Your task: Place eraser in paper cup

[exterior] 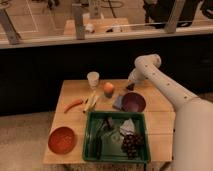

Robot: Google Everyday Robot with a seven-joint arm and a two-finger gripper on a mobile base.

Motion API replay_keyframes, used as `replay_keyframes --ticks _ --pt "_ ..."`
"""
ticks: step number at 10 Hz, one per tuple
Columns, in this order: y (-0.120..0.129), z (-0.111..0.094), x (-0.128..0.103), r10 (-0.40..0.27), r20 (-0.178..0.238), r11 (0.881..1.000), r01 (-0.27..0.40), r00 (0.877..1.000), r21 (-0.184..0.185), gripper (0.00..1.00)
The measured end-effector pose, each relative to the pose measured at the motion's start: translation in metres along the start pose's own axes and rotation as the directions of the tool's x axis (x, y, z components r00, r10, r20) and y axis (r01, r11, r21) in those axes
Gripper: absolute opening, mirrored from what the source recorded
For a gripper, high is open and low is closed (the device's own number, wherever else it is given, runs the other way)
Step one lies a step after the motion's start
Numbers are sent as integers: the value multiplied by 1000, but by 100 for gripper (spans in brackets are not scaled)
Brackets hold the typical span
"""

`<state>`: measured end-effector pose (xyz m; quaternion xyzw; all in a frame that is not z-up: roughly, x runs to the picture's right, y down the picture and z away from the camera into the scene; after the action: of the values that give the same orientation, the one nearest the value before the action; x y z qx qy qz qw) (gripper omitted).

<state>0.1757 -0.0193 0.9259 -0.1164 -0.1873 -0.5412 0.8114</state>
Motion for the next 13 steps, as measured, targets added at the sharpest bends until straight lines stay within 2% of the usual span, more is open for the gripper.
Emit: replay_keyframes --ticks 1,9,11,13 --pt "-5 -5 -3 -13 2 1000 13 1000 14 0" --pt "-4 -5 -3 -13 3 1000 13 1000 13 0" --pt "-16 -15 -6 -87 -7 996 87 996 30 0" --pt "-41 -40 -10 -195 -27 979 197 980 56 0"
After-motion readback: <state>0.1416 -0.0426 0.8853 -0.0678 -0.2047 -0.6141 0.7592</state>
